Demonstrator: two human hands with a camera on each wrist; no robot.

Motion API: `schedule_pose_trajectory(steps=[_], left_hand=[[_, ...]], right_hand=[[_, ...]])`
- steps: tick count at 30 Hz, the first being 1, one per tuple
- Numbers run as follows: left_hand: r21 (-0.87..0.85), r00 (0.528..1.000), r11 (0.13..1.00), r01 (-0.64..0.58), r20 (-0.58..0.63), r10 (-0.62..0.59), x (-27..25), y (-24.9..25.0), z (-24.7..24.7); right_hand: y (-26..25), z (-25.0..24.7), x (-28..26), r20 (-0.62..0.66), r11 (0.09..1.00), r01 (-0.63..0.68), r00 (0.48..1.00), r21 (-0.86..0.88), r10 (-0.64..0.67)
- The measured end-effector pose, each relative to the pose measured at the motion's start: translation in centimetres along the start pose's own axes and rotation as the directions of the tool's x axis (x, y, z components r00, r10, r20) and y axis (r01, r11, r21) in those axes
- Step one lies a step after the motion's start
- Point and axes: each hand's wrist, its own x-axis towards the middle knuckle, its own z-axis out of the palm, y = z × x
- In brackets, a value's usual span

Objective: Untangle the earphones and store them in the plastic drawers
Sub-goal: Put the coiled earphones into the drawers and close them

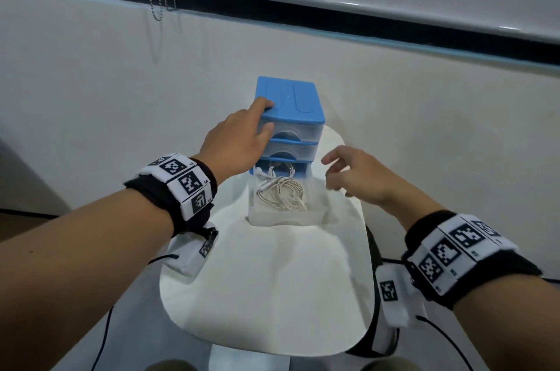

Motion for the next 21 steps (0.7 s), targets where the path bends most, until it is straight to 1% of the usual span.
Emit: schedule_pose_trajectory(steps=[1,2,3,4,5,7,9,12,15,21], left_hand=[[-0.020,1.000,1.000,0.000,-0.002,0.000,0.3,0.0,0.1],[-0.039,1.000,0.999,0.000,0.005,0.000,0.7,-0.1,0.2],[-0.052,1.000,0.999,0.003,0.019,-0.002,1.2,-0.1,0.4],[-0.057,0.999,0.998,0.014,0.038,-0.012,1.6,-0.1,0.5],[-0.057,0.998,0.998,0.028,0.050,-0.025,2.0,-0.1,0.7],[-0.051,0.998,0.998,0.044,0.037,-0.042,2.4,-0.2,1.0],[-0.045,1.000,0.999,0.030,0.008,-0.030,2.6,-0.4,1.1],[-0.027,1.000,1.000,0.014,0.004,-0.014,2.6,-0.5,1.2],[-0.042,1.000,0.999,0.010,-0.014,-0.011,2.5,-0.4,1.2],[-0.070,1.000,0.997,0.016,-0.023,-0.018,2.5,-0.2,1.2]], right_hand=[[0.3,0.1,-0.3,0.133,0.998,-0.053,0.990,0.018,0.050],[0.7,0.5,-0.4,0.245,0.997,-0.072,0.966,-0.023,0.076],[0.9,1.0,-0.4,0.305,0.994,-0.054,0.949,-0.097,0.081],[1.1,1.6,-0.1,0.314,0.988,-0.019,0.947,-0.156,0.068],[1.2,2.1,0.3,0.288,0.984,0.000,0.956,-0.180,0.053],[1.0,3.0,1.3,0.208,0.990,-0.003,0.978,-0.137,0.032],[0.7,3.5,2.3,0.139,0.996,0.000,0.990,-0.086,0.012],[0.1,4.2,3.9,0.043,0.998,0.029,0.999,-0.049,-0.027],[0.0,4.7,5.6,-0.075,0.999,0.040,0.996,-0.008,-0.040],[0.3,4.3,7.0,-0.240,0.996,0.091,0.966,-0.017,-0.093]])
